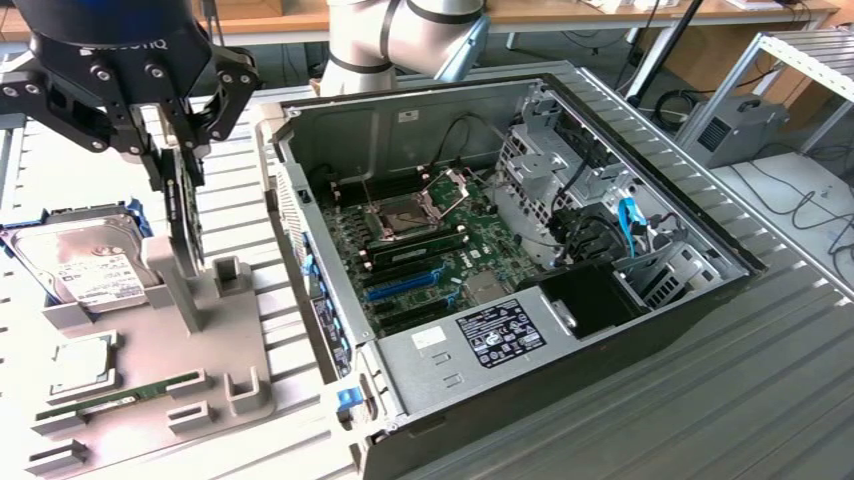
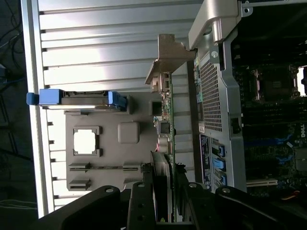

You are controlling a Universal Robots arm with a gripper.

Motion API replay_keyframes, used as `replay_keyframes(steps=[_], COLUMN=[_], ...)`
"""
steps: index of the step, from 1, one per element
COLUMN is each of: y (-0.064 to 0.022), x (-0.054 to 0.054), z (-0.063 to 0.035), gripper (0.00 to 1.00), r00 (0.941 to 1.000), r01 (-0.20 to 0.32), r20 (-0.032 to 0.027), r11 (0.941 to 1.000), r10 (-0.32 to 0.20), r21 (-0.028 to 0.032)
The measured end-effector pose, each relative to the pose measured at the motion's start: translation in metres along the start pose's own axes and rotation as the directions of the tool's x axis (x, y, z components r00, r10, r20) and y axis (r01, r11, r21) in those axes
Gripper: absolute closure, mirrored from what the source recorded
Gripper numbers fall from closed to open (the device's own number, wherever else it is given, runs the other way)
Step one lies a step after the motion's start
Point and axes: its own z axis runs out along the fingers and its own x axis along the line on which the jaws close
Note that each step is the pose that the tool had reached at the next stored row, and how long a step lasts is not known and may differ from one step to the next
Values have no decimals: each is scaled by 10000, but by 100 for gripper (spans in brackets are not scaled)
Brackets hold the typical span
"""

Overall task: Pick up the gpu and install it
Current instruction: 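Pick up the gpu and move the gpu toward the slot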

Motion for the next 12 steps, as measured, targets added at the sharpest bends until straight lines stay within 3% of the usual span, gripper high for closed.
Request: replay_keyframes(steps=[12], y=[5], x=[-70], z=[3], gripper=[71], r00=[10000], r01=[1], r20=[8], r11=[10000], r10=[-1], r21=[69])
